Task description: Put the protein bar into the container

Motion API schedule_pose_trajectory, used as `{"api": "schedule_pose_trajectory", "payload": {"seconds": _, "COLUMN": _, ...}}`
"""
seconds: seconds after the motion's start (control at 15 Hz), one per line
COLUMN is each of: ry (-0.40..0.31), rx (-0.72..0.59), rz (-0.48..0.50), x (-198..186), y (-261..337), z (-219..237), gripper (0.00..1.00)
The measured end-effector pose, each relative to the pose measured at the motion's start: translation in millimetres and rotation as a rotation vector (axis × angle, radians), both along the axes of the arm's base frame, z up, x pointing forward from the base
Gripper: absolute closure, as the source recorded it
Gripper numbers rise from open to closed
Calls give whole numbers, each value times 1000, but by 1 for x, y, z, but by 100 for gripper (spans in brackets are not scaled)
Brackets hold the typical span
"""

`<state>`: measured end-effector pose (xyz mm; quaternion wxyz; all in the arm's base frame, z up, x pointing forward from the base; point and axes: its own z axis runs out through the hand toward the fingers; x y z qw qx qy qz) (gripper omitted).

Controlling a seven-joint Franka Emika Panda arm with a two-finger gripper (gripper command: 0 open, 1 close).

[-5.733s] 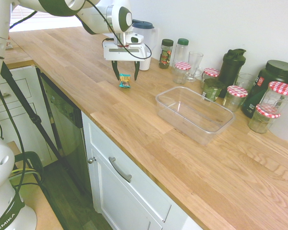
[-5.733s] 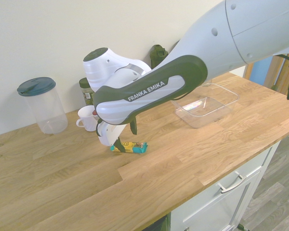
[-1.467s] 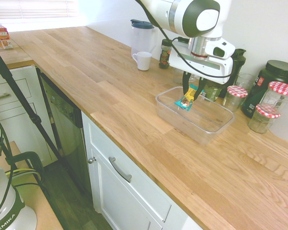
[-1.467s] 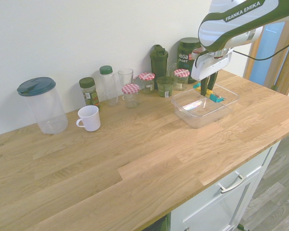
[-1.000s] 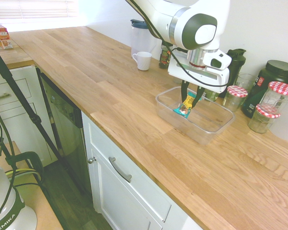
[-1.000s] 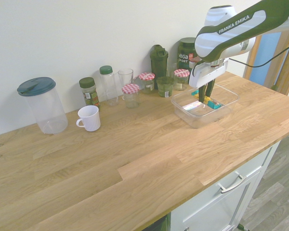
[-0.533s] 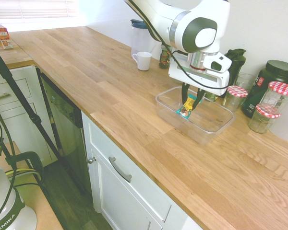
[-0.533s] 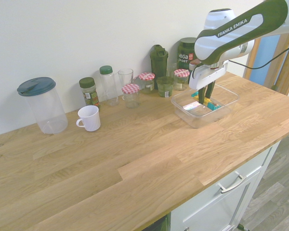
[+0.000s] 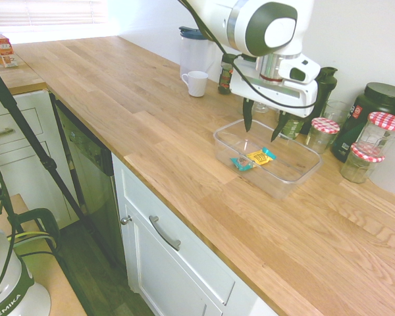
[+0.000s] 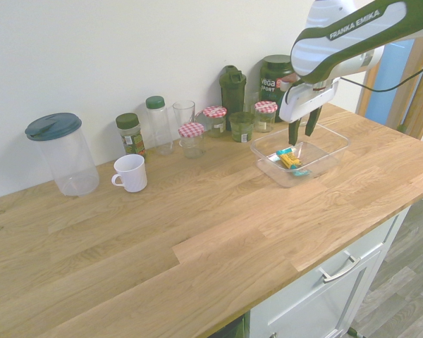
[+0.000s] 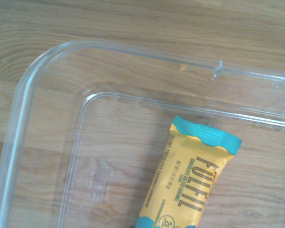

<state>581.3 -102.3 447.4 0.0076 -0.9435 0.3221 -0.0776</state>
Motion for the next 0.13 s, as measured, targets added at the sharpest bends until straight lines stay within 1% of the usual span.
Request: {"api": "schedule_pose_trajectory", "payload": {"seconds": 0.13, "ry": -40, "rx": 22, "rz": 10, "x": -25, "y": 0, "z": 26, "gripper": 0}}
